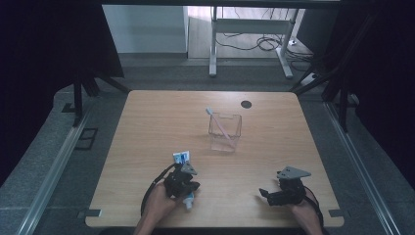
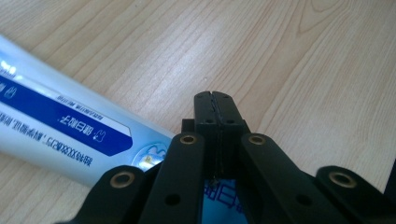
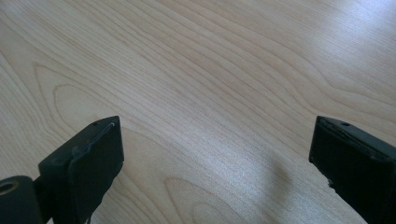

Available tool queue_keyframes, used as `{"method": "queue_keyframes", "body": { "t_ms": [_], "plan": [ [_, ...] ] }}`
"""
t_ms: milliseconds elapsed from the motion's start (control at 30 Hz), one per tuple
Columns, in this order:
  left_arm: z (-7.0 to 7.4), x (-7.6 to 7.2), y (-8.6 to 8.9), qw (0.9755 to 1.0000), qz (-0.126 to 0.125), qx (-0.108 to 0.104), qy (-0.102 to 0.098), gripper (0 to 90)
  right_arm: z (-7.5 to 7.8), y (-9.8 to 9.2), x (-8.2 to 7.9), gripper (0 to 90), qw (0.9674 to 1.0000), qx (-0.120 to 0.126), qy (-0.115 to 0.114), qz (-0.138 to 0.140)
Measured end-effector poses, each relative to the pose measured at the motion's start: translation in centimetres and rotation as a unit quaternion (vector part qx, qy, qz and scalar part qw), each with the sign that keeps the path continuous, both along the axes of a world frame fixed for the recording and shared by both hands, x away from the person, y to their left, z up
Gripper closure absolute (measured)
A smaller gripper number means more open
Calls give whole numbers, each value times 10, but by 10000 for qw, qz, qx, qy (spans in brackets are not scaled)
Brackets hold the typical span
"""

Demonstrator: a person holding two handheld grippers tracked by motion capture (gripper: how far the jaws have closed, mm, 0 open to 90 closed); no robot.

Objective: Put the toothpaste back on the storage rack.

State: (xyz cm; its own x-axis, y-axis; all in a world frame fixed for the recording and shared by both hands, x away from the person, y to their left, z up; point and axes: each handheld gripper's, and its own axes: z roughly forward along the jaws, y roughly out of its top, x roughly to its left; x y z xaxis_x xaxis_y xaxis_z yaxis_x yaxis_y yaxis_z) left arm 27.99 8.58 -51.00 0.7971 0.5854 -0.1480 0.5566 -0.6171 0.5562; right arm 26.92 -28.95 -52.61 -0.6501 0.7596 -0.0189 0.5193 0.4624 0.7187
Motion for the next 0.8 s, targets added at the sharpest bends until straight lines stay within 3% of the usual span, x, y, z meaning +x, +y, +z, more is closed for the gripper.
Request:
{"method": "queue_keyframes", "body": {
  "t_ms": [800],
  "plan": [
    [0, 0, 40, 9985, 337, 436, -38, 894, -2, 2, 1, 36, 9999, -29, 102, 25]
  ]
}}
